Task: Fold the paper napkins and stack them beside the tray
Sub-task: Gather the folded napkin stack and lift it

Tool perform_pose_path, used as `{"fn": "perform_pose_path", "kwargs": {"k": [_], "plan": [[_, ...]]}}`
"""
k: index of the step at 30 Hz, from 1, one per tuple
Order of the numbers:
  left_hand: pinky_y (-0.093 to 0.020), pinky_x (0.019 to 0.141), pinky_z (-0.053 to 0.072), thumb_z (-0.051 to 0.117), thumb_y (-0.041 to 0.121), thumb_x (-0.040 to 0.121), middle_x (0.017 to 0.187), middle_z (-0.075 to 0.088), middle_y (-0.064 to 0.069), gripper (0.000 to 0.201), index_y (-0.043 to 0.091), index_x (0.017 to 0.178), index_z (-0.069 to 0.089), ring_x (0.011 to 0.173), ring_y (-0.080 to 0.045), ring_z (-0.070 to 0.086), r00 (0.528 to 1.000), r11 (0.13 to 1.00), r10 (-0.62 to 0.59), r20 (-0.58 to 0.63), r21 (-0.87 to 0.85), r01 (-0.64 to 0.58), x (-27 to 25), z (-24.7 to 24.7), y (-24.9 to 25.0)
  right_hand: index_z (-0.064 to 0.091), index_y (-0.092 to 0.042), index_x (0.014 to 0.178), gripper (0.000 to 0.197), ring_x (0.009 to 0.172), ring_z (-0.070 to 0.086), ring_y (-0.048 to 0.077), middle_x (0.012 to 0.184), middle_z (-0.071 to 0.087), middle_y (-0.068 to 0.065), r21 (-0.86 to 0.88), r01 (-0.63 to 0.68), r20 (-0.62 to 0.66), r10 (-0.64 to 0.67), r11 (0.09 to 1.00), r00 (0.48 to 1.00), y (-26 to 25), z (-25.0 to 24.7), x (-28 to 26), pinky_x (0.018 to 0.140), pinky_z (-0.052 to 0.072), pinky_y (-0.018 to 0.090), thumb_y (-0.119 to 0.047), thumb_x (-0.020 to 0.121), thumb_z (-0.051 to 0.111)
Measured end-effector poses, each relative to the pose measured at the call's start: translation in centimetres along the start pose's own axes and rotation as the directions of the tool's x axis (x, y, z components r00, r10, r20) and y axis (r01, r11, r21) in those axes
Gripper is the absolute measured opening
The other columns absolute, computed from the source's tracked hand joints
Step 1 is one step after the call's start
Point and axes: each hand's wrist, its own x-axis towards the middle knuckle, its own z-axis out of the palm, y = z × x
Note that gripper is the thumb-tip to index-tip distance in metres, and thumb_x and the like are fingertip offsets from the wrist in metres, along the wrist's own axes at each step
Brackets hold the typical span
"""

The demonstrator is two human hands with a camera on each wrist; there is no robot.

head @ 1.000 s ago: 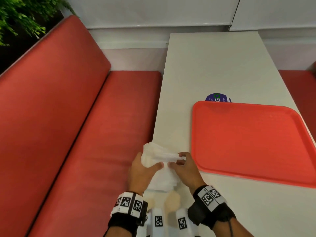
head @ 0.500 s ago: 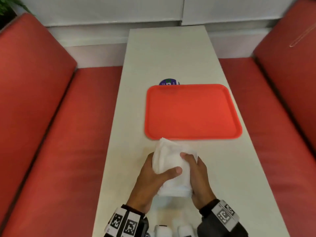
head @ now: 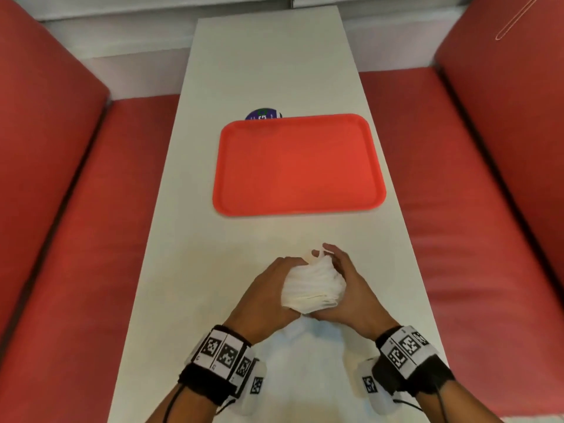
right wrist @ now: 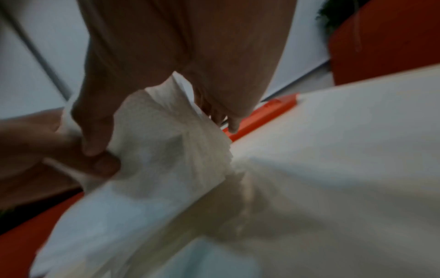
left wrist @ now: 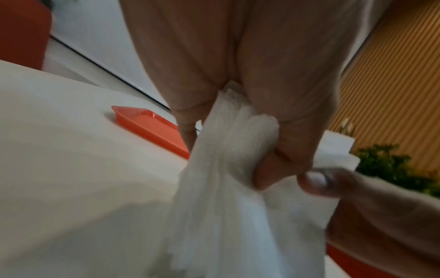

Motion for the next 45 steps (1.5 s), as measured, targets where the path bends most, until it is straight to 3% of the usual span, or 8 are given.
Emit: {"fn": "perform_pose_path", "kwargs": {"k": [8,12,21,25,33,36,40,45], "plan": [[-0.026,0.098,0.052,0.089,0.012,0.063,0.131,0.057,0.013,0.11,0.034,0.152,0.029,0.117,-0.009,0.061,0.984,0.974,-0.073,-0.165,-0.224,0.034,-0.6,1.9,-2.5,0.054,-0.019,0.119,0.068,0.09,0.063,0.01,0.101,0.065,-0.004,0.106,0.138,-0.158,-0.121,0.985,0.98,2.6,0.9,0.4,0.081,0.051,0.025,-0.02,0.056,0.081],[-0.01,0.1,0.043,0.085,0.028,0.06,0.134,0.054,0.033,0.108,0.026,0.151,0.026,0.124,0.007,0.055,0.983,0.953,-0.11,-0.146,-0.296,0.062,-0.5,3.0,-3.8,0.049,-0.011,0.122,0.07,0.098,0.062,0.009,0.108,0.063,-0.004,0.132,0.174,-0.136,-0.156,0.976,0.978,3.4,1.3,1.3,0.086,0.05,0.021,-0.015,0.06,0.082],[-0.017,0.107,0.042,0.093,0.004,0.062,0.148,0.046,0.013,0.119,0.031,0.152,0.021,0.135,-0.005,0.05,0.993,0.97,-0.037,-0.111,-0.243,0.009,0.4,2.2,-4.0,0.035,-0.033,0.129,0.08,0.103,0.055,-0.011,0.111,0.053,-0.034,-0.007,0.189,-0.054,-0.189,0.982,0.98,3.6,-0.2,2.5,0.091,0.043,0.008,-0.019,0.062,0.077],[-0.023,0.1,0.05,0.096,0.001,0.057,0.136,0.058,0.003,0.121,0.019,0.154,0.025,0.123,-0.011,0.061,0.971,0.916,-0.14,-0.194,-0.397,0.053,1.0,2.4,-4.6,0.04,-0.034,0.13,0.079,0.104,0.06,0.009,0.111,0.059,-0.017,0.084,0.173,-0.081,-0.166,0.981,0.983,3.9,-0.7,2.6,0.089,0.05,0.026,-0.017,0.065,0.08],[-0.012,0.087,0.051,0.089,-0.001,0.066,0.104,0.073,0.03,0.056,0.024,0.11,0.064,0.103,0.012,0.066,0.977,0.903,-0.186,-0.105,-0.409,0.128,0.7,2.1,-1.0,0.056,-0.013,0.105,0.038,0.096,0.064,-0.002,0.101,0.068,-0.02,0.153,0.086,-0.005,-0.086,0.984,0.996,1.0,-1.0,2.6,0.079,0.049,0.013,-0.024,0.075,0.076],[-0.008,0.084,0.051,0.094,0.019,0.067,0.096,0.069,0.034,0.061,0.042,0.11,0.056,0.096,0.021,0.062,0.971,0.955,-0.211,-0.108,-0.234,0.182,1.0,0.1,-0.2,0.043,-0.02,0.133,0.085,0.122,0.056,0.008,0.129,0.055,-0.005,0.01,0.117,-0.056,-0.116,0.993,0.992,-0.7,-1.9,1.5,0.098,0.048,0.022,-0.036,0.061,0.084],[-0.019,0.074,0.053,0.085,0.029,0.067,0.102,0.069,0.024,0.059,0.046,0.11,0.05,0.092,0.005,0.067,0.996,0.994,-0.088,0.028,0.063,0.086,1.5,-3.1,1.7,0.013,-0.047,0.149,0.129,0.144,0.024,0.001,0.153,0.02,-0.023,-0.363,0.21,0.033,-0.213,0.908,0.976,-3.2,-2.3,0.2,0.114,0.031,0.026,-0.056,0.044,0.089],[-0.03,0.07,0.051,0.079,0.04,0.071,0.108,0.064,0.017,0.068,0.043,0.127,0.04,0.089,-0.006,0.061,0.994,0.889,-0.067,0.088,0.458,0.02,2.0,-3.7,4.9,0.035,-0.055,0.128,0.088,0.103,0.063,-0.01,0.115,0.06,-0.035,-0.154,0.123,-0.026,-0.128,0.98,0.991,-3.1,-0.6,0.5,0.088,0.047,0.011,-0.046,0.054,0.08]]}}
